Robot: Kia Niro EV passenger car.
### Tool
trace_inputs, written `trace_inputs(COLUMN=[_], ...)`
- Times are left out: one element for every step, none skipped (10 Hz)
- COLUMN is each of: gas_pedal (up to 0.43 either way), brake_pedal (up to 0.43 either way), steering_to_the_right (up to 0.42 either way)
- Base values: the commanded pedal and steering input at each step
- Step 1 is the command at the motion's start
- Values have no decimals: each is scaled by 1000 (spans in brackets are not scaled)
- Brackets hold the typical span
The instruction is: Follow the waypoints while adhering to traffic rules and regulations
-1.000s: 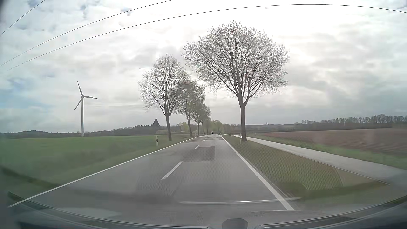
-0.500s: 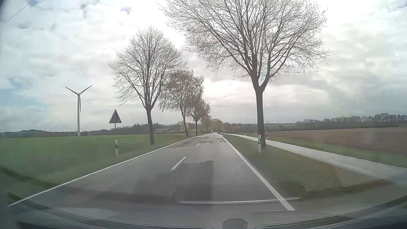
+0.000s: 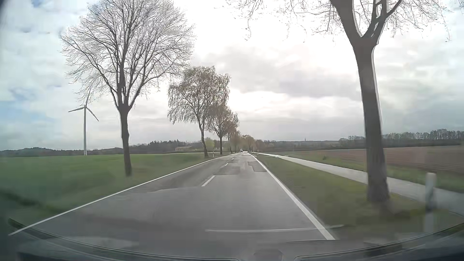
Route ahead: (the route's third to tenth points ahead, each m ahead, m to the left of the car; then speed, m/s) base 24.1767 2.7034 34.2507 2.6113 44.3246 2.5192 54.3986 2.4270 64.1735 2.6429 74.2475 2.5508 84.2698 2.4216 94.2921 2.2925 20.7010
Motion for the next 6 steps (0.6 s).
trace_inputs(gas_pedal=[157,157,157,157,157,157], brake_pedal=[0,0,6,0,0,0], steering_to_the_right=[-1,-1,-1,-1,-1,-1])
